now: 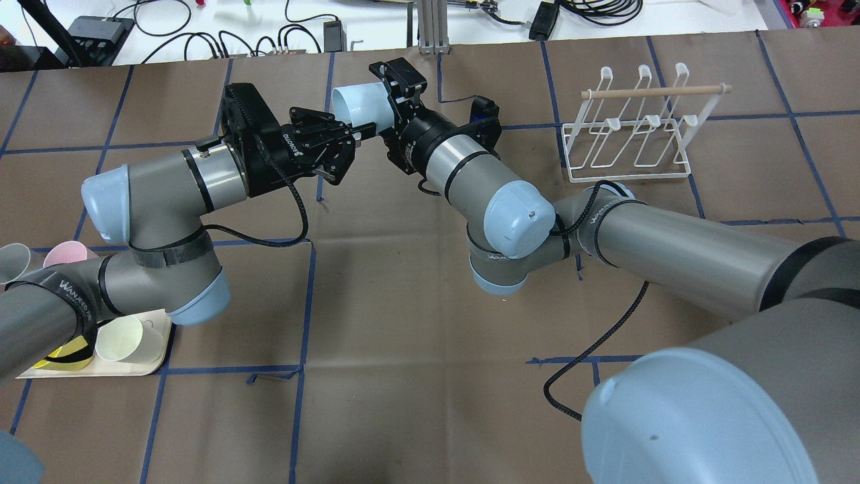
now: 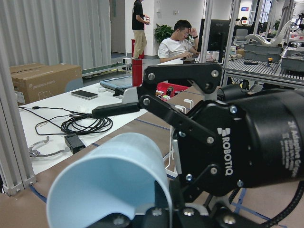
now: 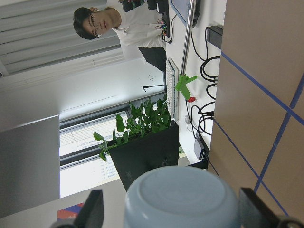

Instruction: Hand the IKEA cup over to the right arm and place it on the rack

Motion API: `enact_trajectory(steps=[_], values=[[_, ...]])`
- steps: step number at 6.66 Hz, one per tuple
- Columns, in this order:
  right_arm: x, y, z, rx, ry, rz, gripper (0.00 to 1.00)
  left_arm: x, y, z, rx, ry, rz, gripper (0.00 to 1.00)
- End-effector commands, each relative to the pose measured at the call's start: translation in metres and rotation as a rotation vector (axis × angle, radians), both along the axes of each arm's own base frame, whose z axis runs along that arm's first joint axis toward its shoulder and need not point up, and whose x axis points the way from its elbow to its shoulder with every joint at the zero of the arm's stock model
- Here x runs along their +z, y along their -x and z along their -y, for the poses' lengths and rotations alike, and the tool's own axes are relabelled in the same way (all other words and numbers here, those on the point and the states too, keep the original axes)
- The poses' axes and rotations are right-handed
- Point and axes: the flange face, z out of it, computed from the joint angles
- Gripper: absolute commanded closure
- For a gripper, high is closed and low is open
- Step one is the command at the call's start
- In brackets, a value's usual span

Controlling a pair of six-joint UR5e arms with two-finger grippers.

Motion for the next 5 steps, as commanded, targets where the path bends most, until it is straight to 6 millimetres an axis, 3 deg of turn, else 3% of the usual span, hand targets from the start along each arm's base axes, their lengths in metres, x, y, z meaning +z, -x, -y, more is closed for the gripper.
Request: enact_trajectory(steps=[1,3,4,5], values=[[-0.0024,-0.0025,-0.0011,0.006,-0.004,-0.004,0.12,0.0005,0.0000,-0.0002,0.000,0.001,0.000,1.00],[-0.0009,-0.0029,-0.0012,0.011,-0.002,-0.002,0.24,-0.0008,0.0000,0.0003,0.000,-0.001,0.000,1.00],[-0.0009,-0.0030,-0.0013,0.012,-0.002,-0.002,0.29,0.0017,-0.0002,0.0001,0.002,0.005,0.003,0.93],[0.0015,-0.0031,-0.0015,0.014,0.002,0.000,0.34,0.0032,-0.0006,0.0000,0.018,-0.012,-0.003,0.79]])
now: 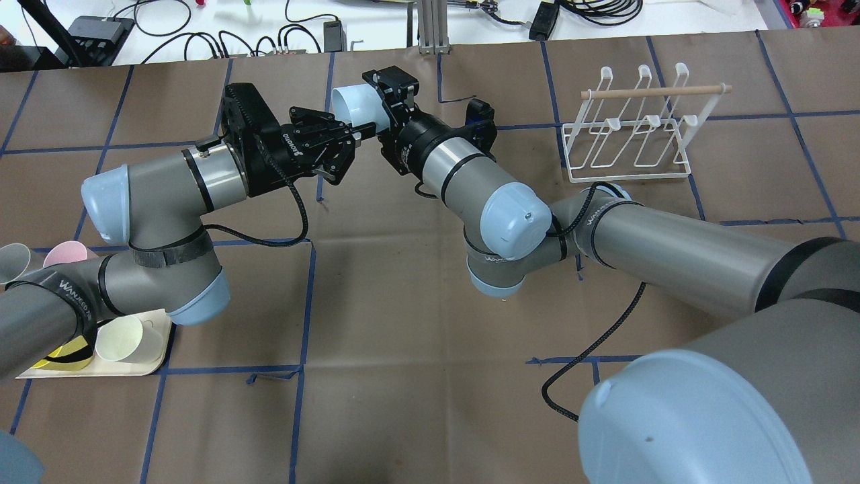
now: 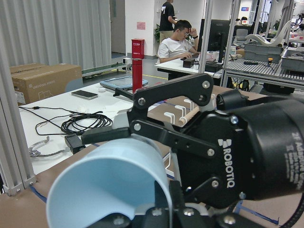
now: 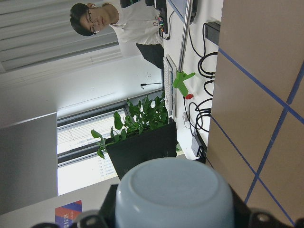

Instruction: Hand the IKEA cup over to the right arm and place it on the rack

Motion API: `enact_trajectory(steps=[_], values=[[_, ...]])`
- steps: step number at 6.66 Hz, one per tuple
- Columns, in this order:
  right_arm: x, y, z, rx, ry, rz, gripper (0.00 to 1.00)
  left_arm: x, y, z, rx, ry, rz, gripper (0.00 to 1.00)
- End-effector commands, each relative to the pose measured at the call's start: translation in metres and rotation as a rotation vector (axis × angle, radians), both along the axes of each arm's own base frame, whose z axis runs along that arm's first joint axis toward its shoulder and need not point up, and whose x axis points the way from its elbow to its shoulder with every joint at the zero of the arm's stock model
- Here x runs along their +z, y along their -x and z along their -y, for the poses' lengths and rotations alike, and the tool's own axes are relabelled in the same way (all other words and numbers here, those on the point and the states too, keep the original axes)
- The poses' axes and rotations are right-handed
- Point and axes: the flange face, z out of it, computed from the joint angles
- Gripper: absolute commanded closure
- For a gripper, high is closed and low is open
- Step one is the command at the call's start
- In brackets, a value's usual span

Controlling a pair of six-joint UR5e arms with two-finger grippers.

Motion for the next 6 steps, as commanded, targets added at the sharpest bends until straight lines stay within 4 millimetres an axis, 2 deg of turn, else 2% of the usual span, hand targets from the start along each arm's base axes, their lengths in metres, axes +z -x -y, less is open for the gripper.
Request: enact_trajectory(steps=[1,2,4,5,6], values=[[0.0017,-0.0003,-0.0004,0.004,0.003,0.002,0.35,0.0025,-0.0006,0.0003,0.013,-0.010,-0.004,0.75],[0.0017,-0.0004,-0.0005,0.005,0.003,0.002,0.35,0.0023,-0.0007,0.0004,0.015,-0.005,-0.002,0.65],[0.0017,-0.0001,-0.0002,0.001,0.002,0.003,0.35,0.0019,-0.0006,0.0004,0.022,-0.030,-0.019,0.30],[0.0017,-0.0001,-0.0002,0.001,0.002,0.003,0.35,0.0026,-0.0005,0.0001,0.025,-0.036,-0.024,0.24],[0.0023,-0.0009,-0.0004,0.002,0.004,0.003,0.36,0.0094,-0.0010,-0.0021,0.028,-0.025,-0.023,0.13]])
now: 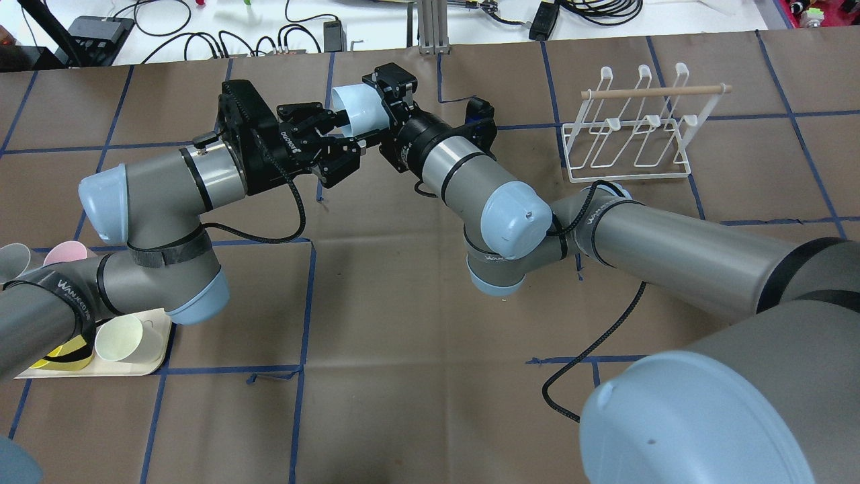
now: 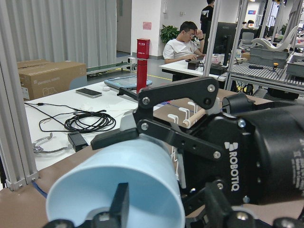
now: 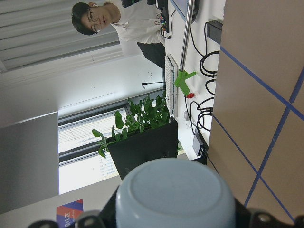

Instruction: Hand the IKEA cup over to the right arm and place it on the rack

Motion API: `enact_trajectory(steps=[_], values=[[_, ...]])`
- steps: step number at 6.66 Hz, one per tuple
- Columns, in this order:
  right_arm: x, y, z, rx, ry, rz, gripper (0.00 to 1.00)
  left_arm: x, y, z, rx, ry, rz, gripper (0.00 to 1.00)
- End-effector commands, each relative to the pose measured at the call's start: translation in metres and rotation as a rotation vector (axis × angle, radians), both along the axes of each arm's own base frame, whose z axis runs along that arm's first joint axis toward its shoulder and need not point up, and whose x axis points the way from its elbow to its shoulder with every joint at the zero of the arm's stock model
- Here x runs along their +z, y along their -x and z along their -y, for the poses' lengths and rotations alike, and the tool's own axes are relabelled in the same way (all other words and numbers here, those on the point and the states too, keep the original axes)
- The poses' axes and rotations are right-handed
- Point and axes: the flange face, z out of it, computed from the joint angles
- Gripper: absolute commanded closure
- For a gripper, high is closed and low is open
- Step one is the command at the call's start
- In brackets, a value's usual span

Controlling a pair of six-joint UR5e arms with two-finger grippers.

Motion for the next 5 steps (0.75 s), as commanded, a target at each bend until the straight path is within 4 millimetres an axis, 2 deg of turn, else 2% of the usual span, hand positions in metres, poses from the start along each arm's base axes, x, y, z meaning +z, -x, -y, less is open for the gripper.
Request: enact_trajectory(steps=[1,2,3,4,5], values=[[0.002,-0.002,0.000,0.004,0.004,0.004,0.39,0.010,-0.008,0.000,0.019,0.010,-0.004,0.05],[0.002,-0.001,0.000,0.004,0.004,0.004,0.41,0.009,-0.026,0.004,0.062,-0.013,-0.014,0.04],[0.003,0.004,0.004,-0.001,0.006,0.004,0.43,0.008,-0.065,0.010,0.133,-0.021,-0.029,0.02],[0.008,0.016,0.011,-0.015,0.021,-0.001,0.47,0.014,-0.086,0.010,0.175,-0.012,-0.030,0.02],[0.011,0.037,0.023,-0.050,0.053,-0.029,0.54,0.015,-0.093,0.010,0.196,-0.017,-0.027,0.02]])
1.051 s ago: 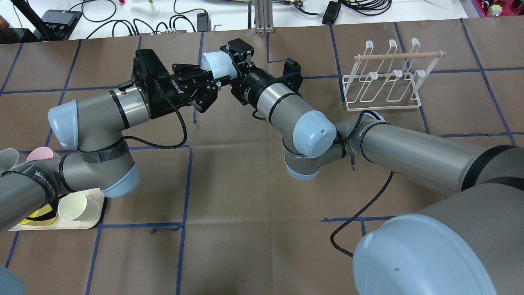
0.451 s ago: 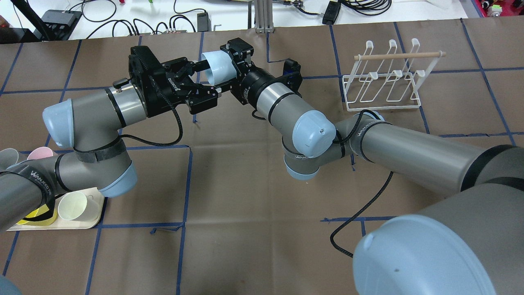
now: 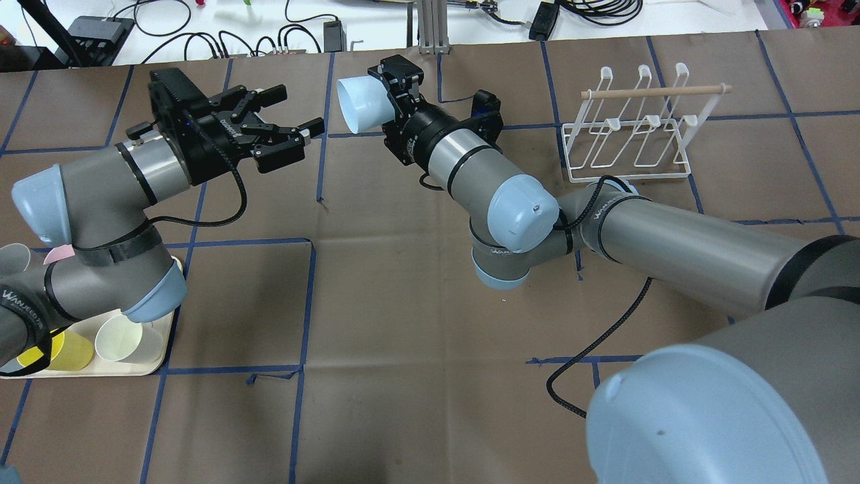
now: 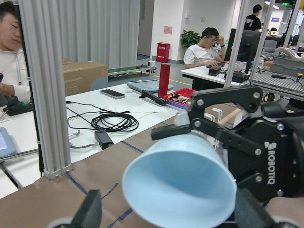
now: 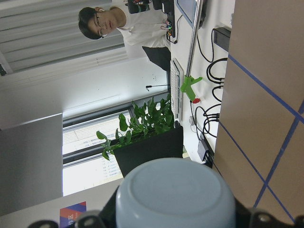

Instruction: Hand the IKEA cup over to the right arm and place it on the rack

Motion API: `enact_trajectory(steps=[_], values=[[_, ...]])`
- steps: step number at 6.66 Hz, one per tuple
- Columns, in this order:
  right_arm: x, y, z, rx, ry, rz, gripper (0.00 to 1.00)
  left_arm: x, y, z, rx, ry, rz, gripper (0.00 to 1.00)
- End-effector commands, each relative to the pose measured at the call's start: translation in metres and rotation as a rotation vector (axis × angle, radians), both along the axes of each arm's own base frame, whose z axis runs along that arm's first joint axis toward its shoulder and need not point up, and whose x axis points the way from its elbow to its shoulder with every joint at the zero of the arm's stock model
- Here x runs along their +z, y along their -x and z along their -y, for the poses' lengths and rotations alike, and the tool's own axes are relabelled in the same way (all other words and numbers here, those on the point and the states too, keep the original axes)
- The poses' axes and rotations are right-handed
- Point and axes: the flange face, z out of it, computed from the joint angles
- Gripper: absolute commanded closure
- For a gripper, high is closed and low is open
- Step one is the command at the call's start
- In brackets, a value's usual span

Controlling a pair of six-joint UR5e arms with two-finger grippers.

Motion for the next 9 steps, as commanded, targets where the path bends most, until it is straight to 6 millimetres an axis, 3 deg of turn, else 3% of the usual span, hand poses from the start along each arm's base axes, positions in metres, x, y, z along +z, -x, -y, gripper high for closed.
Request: enact_trajectory(steps=[1,3,5,6,7,8,9], values=[[0.010,0.039,0.019,-0.041,0.122,-0.167,0.56,0.002,-0.026,0.007,0.082,-0.073,-0.004,0.01],[0.034,0.079,0.035,-0.048,0.356,-0.652,0.59,0.024,-0.047,0.011,0.353,-0.292,0.110,0.02],[0.035,0.113,0.049,-0.061,0.481,-0.973,0.68,0.063,-0.055,0.037,0.453,-0.476,0.124,0.01],[0.033,0.141,0.059,-0.060,0.547,-1.175,0.69,0.076,-0.041,0.047,0.505,-0.563,0.205,0.01],[0.026,0.185,0.068,-0.024,0.612,-1.464,0.71,0.088,-0.023,0.052,0.584,-0.672,0.314,0.01],[0.022,0.221,0.074,-0.031,0.591,-1.573,0.77,0.106,-0.008,0.053,0.617,-0.788,0.387,0.01],[0.021,0.237,0.078,-0.054,0.579,-1.587,0.82,0.117,0.001,0.049,0.654,-0.932,0.393,0.01]])
